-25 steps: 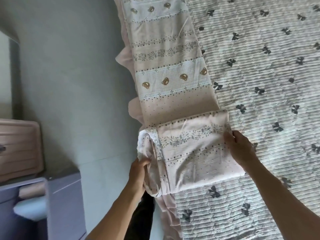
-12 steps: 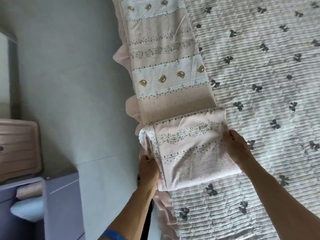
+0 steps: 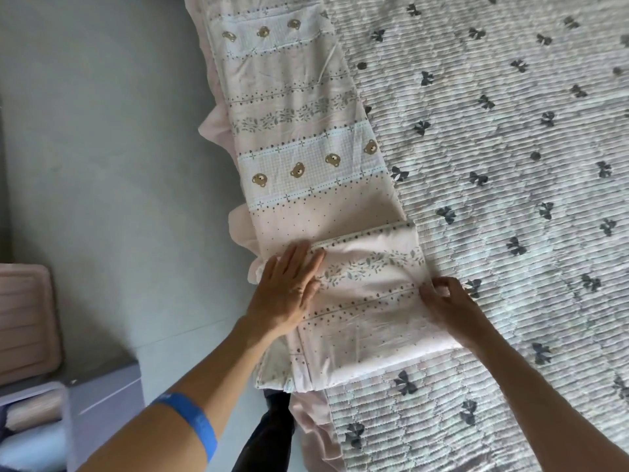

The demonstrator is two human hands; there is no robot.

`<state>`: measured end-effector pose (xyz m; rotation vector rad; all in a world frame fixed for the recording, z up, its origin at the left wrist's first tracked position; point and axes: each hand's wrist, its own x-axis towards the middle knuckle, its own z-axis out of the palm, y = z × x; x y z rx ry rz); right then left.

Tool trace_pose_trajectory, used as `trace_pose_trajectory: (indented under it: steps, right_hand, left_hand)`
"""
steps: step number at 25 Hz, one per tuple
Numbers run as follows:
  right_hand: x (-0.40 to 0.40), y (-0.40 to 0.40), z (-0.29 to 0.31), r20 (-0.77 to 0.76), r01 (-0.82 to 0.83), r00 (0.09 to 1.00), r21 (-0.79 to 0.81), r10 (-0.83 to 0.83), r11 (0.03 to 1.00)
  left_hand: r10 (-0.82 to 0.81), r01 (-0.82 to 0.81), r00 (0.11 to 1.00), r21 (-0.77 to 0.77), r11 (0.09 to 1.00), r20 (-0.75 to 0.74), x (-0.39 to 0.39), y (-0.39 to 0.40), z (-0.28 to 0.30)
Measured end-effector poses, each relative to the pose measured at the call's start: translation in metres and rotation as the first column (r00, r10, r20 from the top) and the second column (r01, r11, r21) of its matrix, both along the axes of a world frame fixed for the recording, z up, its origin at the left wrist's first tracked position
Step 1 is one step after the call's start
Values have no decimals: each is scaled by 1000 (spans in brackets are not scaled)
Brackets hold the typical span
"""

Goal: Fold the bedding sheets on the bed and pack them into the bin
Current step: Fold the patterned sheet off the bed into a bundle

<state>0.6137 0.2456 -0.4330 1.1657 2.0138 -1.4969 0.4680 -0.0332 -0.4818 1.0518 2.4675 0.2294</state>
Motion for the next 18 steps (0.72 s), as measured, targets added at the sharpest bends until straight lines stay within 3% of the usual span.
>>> trace_pose_trajectory:
  steps: [3,6,7,9,11,14,16,18]
  right_hand:
    - [-2,15,25,-80,162,979,-268,-190,950]
    - [-38,25,56,-144,309,898,-469,-416,828]
    - [-57,29,65,-157,312,891,-471,-427,825]
    - [-99,30,74,-124,198,959,-340,-253,919]
    - [-120,24,72,-45,31,998,-140,-37,990]
    - [-105,9,50,25,-146,989,103,144,984]
    - [-80,-2,34,24,-192,981,207,191,959]
    - [-52,-8,16,36,-78,997,215,72,973]
  left_hand:
    - [-93,83,991,103,991,94,-18,-11,0]
    - [-48,-12,953,198,980,298,-41,-14,15]
    - [-18,-56,910,166,985,414,-49,-13,21]
    - [17,-95,837,116,989,547,-62,-13,29]
    - [-32,-56,877,169,984,479,-65,-13,35]
    - [-77,67,994,126,990,79,-47,-11,24]
    - [-19,25,999,162,987,-39,-14,-3,26]
    - [-117,127,992,283,951,-50,25,-4,28]
